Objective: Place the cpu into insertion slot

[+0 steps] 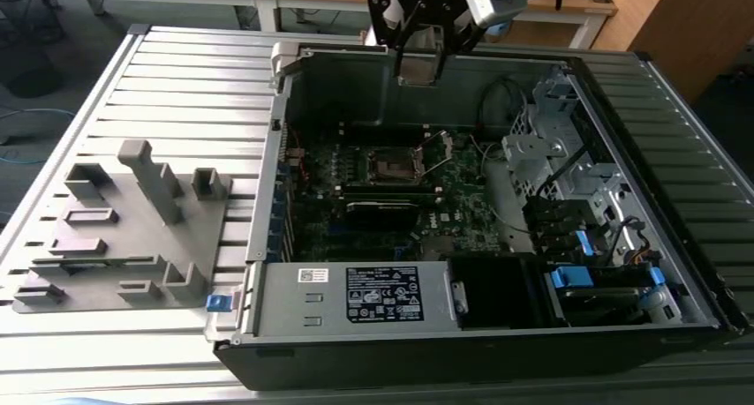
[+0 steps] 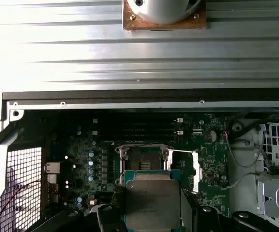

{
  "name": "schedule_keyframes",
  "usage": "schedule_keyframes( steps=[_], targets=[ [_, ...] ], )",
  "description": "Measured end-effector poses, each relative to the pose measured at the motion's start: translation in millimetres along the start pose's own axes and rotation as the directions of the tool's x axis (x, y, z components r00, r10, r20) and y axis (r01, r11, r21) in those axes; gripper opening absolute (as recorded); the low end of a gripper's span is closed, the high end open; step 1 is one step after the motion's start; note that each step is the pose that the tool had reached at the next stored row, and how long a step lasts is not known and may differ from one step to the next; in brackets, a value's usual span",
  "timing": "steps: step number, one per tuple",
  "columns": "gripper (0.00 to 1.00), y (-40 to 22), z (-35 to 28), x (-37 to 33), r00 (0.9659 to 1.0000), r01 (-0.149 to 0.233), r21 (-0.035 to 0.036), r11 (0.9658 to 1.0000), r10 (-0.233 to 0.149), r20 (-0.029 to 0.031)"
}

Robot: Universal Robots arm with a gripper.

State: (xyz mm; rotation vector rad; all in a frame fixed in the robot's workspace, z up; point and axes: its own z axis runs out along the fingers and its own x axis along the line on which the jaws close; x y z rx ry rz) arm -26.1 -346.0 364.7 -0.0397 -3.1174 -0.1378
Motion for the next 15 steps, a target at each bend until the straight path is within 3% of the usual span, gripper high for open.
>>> schedule_keyframes(
  steps=[15],
  targets=[
    [0.54,0.0,0.8,0.6,1.0000,0.000,0.0026,1.0000,0.000,0.0001]
  ],
)
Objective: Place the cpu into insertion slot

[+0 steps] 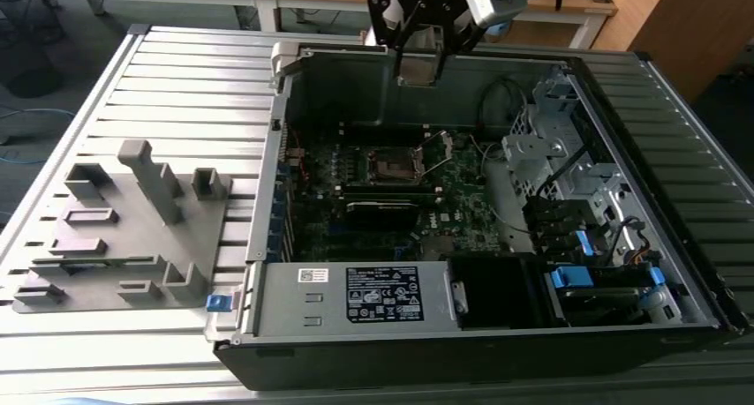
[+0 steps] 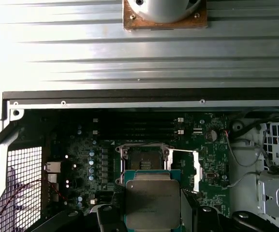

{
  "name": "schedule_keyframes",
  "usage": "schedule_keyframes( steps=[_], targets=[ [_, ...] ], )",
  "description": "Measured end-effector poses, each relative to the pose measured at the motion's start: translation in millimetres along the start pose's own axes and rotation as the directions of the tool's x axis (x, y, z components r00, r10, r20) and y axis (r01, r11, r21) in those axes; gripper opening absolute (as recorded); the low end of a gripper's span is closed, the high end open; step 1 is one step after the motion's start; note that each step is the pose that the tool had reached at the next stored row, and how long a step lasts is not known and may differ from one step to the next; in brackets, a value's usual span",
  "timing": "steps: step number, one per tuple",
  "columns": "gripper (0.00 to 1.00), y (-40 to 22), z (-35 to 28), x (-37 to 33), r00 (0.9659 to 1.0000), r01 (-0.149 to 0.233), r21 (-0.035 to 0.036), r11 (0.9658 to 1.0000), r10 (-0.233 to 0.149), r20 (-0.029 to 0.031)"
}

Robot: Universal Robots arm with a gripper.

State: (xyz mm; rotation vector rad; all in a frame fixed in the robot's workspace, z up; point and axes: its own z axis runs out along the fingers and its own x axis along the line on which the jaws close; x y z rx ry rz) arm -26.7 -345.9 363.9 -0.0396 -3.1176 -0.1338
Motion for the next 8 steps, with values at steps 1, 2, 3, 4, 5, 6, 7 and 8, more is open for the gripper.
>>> schedule_keyframes(
  steps=[1,2,3,4,5,6,7,8],
  targets=[
    [0.54,-0.1,1.1,0.7,1.0000,0.000,0.0001,1.0000,0.000,0.0031],
    [0.54,-0.3,2.4,1.7,1.0000,0.000,0.0001,1.0000,0.000,0.0061],
    [0.54,-0.5,3.8,2.7,1.0000,0.001,-0.0001,1.0000,-0.001,0.0090],
    [0.54,-0.6,5.0,3.8,0.9999,0.001,-0.0001,1.0000,-0.001,0.0115],
    [0.54,-0.7,6.3,5.1,0.9999,0.002,-0.0001,1.0000,-0.002,0.0141],
    [0.54,-0.9,7.7,6.5,0.9999,0.002,-0.0001,1.0000,-0.002,0.0160],
    [0.54,-1.1,9.1,7.9,0.9998,0.003,-0.0001,1.0000,-0.003,0.0174],
    [0.54,-1.2,10.6,9.2,0.9998,0.004,-0.0003,1.0000,-0.004,0.0183]
  ],
)
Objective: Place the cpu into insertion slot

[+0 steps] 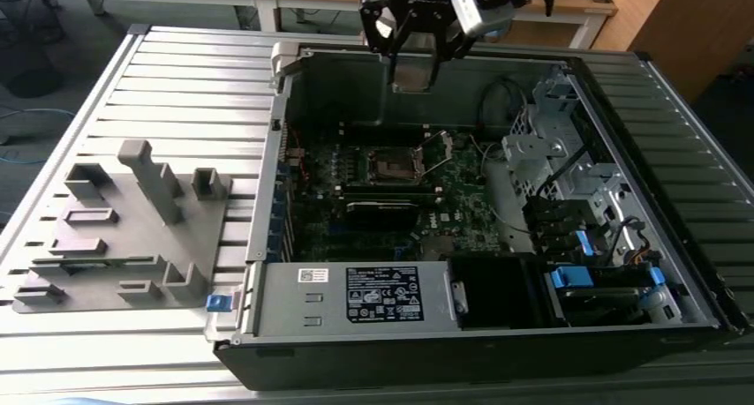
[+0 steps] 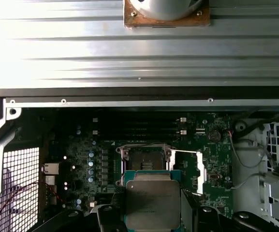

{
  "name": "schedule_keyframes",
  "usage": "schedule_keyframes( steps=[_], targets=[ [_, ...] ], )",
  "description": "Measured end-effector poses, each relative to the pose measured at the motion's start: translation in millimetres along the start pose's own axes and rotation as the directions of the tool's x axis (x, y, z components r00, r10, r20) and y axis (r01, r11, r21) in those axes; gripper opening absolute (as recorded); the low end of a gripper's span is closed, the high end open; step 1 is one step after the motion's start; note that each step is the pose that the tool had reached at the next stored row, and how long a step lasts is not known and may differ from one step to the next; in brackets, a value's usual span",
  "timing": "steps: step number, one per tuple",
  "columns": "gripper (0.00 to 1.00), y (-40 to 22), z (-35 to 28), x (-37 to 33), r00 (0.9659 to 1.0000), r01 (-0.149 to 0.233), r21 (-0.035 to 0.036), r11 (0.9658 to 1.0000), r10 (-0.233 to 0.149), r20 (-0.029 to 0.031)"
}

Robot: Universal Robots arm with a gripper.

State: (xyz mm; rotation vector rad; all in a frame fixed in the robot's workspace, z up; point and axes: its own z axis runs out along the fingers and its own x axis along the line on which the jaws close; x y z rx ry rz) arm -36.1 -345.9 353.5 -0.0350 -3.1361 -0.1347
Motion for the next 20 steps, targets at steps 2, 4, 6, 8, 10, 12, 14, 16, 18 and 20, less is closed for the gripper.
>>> schedule_keyframes(
  steps=[2,4,6,8,10,12,14,16,18,20],
  targets=[
    [0.54,-0.3,3.4,2.0,1.0000,0.001,0.0000,1.0000,-0.001,0.0009],
    [0.54,-0.7,6.8,2.6,1.0000,0.002,0.0000,1.0000,-0.002,0.0013],
    [0.54,-0.8,8.8,2.5,1.0000,0.002,0.0000,1.0000,-0.002,0.0020],
    [0.54,-0.9,9.4,2.6,1.0000,0.002,0.0002,1.0000,-0.002,0.0019],
    [0.54,-0.9,9.4,2.6,1.0000,0.002,0.0002,1.0000,-0.002,0.0020],
    [0.54,-1.1,11.8,2.6,1.0000,0.002,-0.0002,1.0000,-0.002,0.0030],
    [0.54,-1.4,15.5,2.6,1.0000,0.002,-0.0002,1.0000,-0.002,0.0038],
    [0.54,-1.7,19.0,2.6,1.0000,0.002,-0.0001,1.0000,-0.002,0.0045],
    [0.54,-2.0,22.5,2.5,1.0000,0.002,0.0000,1.0000,-0.002,0.0052],
    [0.54,-2.4,26.2,2.6,1.0000,0.002,0.0000,1.0000,-0.002,0.0059]
  ],
)
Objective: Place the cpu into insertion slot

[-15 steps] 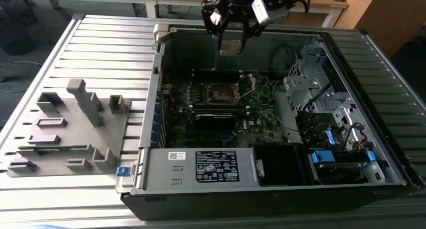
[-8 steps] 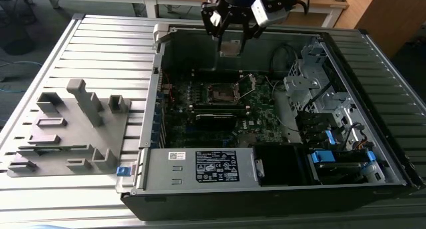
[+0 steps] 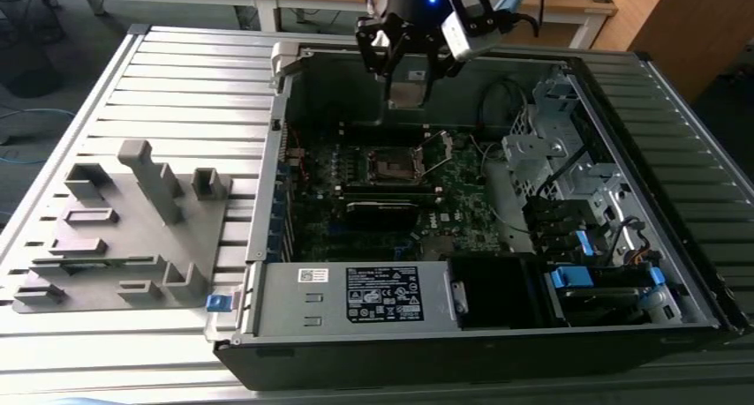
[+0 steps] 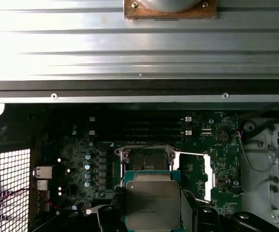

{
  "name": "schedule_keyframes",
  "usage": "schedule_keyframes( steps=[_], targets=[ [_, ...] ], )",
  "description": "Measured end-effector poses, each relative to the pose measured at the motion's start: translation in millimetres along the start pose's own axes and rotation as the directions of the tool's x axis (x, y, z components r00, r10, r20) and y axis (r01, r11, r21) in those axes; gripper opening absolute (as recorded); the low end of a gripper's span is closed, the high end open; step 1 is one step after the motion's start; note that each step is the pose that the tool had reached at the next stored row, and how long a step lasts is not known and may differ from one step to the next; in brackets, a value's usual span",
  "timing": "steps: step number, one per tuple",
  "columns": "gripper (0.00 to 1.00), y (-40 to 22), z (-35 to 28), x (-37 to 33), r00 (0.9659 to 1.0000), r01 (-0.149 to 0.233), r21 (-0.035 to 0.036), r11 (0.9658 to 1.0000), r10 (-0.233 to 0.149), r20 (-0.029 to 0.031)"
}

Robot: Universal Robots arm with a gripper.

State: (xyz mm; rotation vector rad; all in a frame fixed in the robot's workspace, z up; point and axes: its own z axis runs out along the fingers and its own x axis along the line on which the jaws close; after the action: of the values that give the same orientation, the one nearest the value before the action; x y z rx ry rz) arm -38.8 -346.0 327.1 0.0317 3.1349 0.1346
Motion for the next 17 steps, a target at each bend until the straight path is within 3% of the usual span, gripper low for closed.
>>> schedule_keyframes(
  steps=[4,12,17],
  targets=[
    [0.54,-0.5,6.2,0.0,1.0000,0.000,-0.0002,1.0000,0.000,0.0012],
    [0.54,-0.6,6.9,0.0,1.0000,0.000,0.0000,1.0000,0.000,0.0012],
    [0.54,-1.0,11.7,0.0,1.0000,0.000,-0.0002,1.0000,0.000,0.0015]
  ],
)
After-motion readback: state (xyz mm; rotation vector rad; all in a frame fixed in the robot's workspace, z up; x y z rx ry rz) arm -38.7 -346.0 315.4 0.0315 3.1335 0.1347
